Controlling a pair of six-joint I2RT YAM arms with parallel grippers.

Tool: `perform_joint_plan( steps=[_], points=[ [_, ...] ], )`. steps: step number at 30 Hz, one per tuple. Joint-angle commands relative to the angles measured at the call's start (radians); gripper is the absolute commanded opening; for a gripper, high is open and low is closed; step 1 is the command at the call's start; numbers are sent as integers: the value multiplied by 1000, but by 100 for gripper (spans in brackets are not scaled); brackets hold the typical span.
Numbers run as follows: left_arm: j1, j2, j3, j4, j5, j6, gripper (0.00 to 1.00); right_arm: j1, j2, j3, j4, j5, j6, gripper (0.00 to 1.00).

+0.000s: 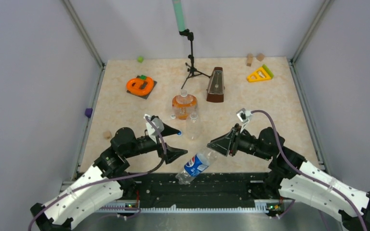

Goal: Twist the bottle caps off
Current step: Unscrew the bottle cap from the plastic bottle.

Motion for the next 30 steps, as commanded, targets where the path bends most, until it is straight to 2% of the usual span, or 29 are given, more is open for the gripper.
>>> perform_joint_plan(
  steps=[1, 6, 9, 11, 14, 16, 18, 23, 27, 30],
  points=[
    [-2, -11, -25, 114, 5, -37, 99, 11, -18, 50, 56, -44, -2, 3],
    [-2, -16, -31, 105, 17, -42, 99, 11, -31, 39, 34, -22, 4, 3],
    [-2, -25, -45, 146, -59, -97, 99, 11, -14, 20, 65, -26, 3, 3],
    [-2, -27, -52, 159, -57, -110, 99, 11, 9, -8, 134, -41, 12, 3],
    [-2, -30, -70, 184, -4, -113, 99, 11, 45, -38, 193, -52, 39, 2],
    [-2, -20, -90, 211, 53, -109, 94, 12, 57, -58, 248, -67, 41, 2],
    [-2, 11, -91, 209, 163, -81, 91, 11, 62, -78, 318, -83, 46, 2],
    [-2, 159, -51, 207, 381, -80, 89, 12, 67, -101, 350, -45, 31, 2],
    [-11, 262, -41, 216, 381, -87, 87, 12, 44, -156, 482, -68, 50, 2],
    [-21, 300, -36, 228, 388, -81, 87, 12, 26, -168, 508, -61, 52, 2]
  ],
)
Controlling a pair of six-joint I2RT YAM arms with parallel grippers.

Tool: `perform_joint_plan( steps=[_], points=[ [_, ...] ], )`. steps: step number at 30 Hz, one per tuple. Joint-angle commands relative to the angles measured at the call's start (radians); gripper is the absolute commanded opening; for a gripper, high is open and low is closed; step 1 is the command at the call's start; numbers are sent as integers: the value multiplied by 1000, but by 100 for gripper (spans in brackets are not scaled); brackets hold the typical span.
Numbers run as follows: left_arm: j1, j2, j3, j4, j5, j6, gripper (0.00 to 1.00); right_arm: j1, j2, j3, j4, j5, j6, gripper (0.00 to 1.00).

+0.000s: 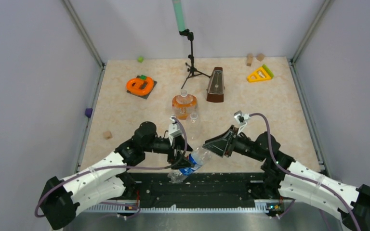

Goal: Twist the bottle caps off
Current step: Unscrew the bottle cap from the plastic bottle.

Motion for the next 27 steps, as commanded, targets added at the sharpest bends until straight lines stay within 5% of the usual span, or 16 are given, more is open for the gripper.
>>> perform_joint_plan(
  steps=[1, 9, 20, 22, 25, 27],
  points=[
    [-22, 30, 46, 74, 72, 5, 87, 12, -32, -7, 134, 2, 9, 2],
    [-73, 78, 50, 105, 62, 7, 84, 12, -11, -44, 252, -26, 14, 2],
    [-94, 39, 70, 17, -55, 55, 24, 11, 19, -58, 265, -16, 17, 3],
    [-96, 27, 66, 6, -72, 72, 19, 11, 23, -59, 253, -8, 15, 5],
    [-98, -1, 62, -20, -111, 97, 0, 11, 29, -43, 199, 16, 12, 21],
    [-101, -18, 68, -65, -168, 125, 0, 11, 25, -32, 150, 39, 10, 35]
  ],
)
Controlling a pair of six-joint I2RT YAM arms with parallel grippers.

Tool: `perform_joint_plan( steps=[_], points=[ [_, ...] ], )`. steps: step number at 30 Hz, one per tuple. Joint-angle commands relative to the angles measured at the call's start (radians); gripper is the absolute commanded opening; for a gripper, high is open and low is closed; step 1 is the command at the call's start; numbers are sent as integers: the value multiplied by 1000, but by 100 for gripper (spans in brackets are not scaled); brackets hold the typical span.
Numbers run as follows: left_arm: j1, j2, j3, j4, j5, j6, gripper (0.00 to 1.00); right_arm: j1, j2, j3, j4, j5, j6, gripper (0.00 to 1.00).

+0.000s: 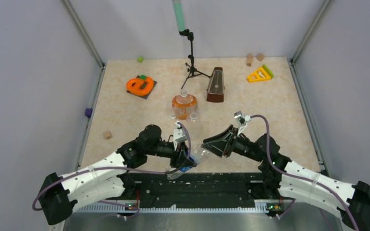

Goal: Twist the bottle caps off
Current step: Unscrew the bottle cap from the plastic bottle.

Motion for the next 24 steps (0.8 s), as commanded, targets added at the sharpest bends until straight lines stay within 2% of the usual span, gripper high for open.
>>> perform_joint_plan(
  steps=[1, 2, 3, 7, 10, 16, 19, 24],
  points=[
    [-2, -68, 41, -51, -144, 104, 0, 7, -12, 30, -71, 66, 14, 46],
    [-6, -77, 44, -90, -212, 116, 0, 7, -23, 32, -98, 84, 16, 56],
    [-11, -84, 49, -123, -268, 131, 0, 7, -35, 36, -123, 104, 19, 59],
    [-66, -98, 85, -282, -481, 222, 0, 7, -106, 51, -265, 198, 35, 68],
    [-129, -92, 107, -343, -601, 287, 0, 7, -153, 64, -342, 229, 42, 68],
    [-263, -32, 127, -389, -844, 399, 0, 7, -143, 103, -409, 198, 53, 60],
    [-326, -34, 101, -319, -952, 468, 0, 7, -96, 109, -392, 136, 46, 60],
    [-431, -38, 61, -215, -1041, 577, 0, 7, -6, 150, -448, 96, 52, 60]
  ],
)
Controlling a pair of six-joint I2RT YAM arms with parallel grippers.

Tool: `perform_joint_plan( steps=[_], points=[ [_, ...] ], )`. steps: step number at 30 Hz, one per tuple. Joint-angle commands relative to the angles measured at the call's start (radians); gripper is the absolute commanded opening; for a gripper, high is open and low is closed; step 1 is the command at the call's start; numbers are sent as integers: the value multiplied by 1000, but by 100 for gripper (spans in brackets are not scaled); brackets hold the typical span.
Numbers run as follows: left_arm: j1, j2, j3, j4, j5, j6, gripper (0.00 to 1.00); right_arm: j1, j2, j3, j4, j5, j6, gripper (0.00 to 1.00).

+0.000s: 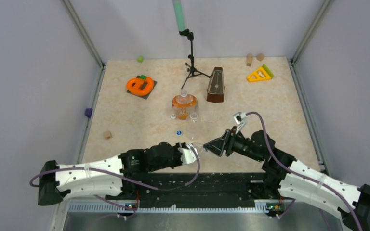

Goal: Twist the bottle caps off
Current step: Unscrew the bottle cap from the plastic bottle.

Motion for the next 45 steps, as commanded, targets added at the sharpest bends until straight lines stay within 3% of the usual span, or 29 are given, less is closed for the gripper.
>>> perform_joint_plan(
  steps=[1, 7, 15, 18, 20, 26, 32, 43, 45],
  points=[
    [-80, -7, -21, 139, -154, 127, 0, 4, 57, 65, -28, -73, 6, 61],
    [-127, 40, -1, 101, -179, 161, 0, 5, 18, 31, 25, -108, 14, 57],
    [-135, 25, -7, 125, -269, 177, 0, 5, -79, 1, -37, -128, -39, 57],
    [-143, -3, -32, 145, -307, 185, 0, 6, -85, 0, -56, -127, -49, 54],
    [-147, -18, -45, 149, -308, 191, 0, 4, -84, -4, -50, -135, -53, 48],
    [-147, -59, -50, 121, -240, 195, 0, 4, -53, -2, -54, -101, -55, 48],
    [-147, -90, -59, 120, -223, 193, 0, 6, -35, -10, -9, -127, -50, 40],
    [-147, -85, -65, 114, -210, 196, 0, 4, -23, -27, 81, -135, -31, 42],
    [-148, -87, -67, 114, -210, 194, 0, 4, -20, -29, 84, -135, -31, 38]
  ],
)
